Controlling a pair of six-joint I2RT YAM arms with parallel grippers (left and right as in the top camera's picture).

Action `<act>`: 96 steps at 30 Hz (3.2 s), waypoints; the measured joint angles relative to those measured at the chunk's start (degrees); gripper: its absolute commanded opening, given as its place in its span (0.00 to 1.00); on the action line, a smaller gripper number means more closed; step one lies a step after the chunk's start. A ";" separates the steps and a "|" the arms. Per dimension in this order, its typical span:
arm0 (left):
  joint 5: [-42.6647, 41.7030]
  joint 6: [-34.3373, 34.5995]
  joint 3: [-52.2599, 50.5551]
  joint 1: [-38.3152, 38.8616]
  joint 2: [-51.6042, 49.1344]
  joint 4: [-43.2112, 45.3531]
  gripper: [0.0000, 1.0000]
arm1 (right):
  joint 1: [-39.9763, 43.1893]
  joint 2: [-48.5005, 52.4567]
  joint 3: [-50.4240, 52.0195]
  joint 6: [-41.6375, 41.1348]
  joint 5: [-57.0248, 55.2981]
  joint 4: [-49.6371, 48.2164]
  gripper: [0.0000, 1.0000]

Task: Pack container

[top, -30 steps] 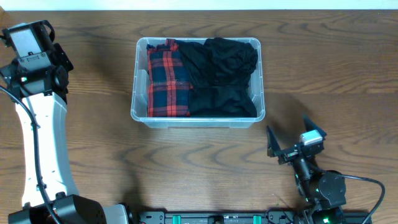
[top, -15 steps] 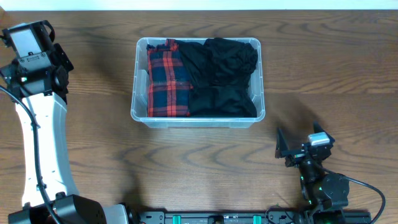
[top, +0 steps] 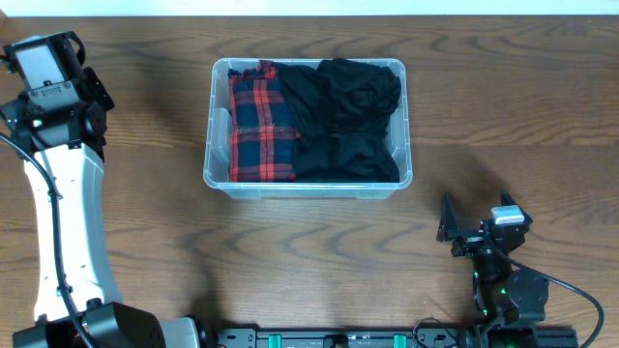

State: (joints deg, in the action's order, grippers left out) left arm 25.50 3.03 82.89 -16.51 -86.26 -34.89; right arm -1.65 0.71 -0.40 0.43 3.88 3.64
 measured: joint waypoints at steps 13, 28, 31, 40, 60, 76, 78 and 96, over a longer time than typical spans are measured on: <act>0.00 0.00 0.00 0.00 0.00 0.00 0.98 | 0.00 0.00 0.00 0.00 0.00 0.02 0.99; 0.00 0.00 0.00 0.00 0.00 0.00 0.98 | 0.00 0.00 0.00 0.00 0.00 0.02 0.99; 0.00 0.00 0.00 0.00 0.00 0.00 0.98 | 0.00 0.00 0.00 0.00 0.00 0.02 0.99; 0.00 0.00 -1.25 0.20 0.07 -0.04 0.98 | 0.00 0.00 0.00 0.00 0.00 0.02 0.99; 0.00 0.00 -37.46 7.32 29.35 -0.04 0.98 | 0.00 -0.02 0.00 0.00 0.00 0.02 0.99; 0.00 0.00 -61.20 7.30 49.68 -1.44 0.98 | 0.00 -0.02 0.00 0.00 0.00 0.02 0.99; 0.00 0.00 -61.22 7.30 50.73 -1.77 0.98 | 0.00 -0.02 0.00 0.00 0.00 0.02 0.99; -15.13 0.20 -65.31 7.32 55.87 9.16 0.98 | 0.00 -0.02 0.00 0.00 0.00 0.02 0.99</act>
State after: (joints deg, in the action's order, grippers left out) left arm 10.37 3.22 17.58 -9.19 -30.39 -25.74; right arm -1.65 0.69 -0.40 0.43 3.88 3.66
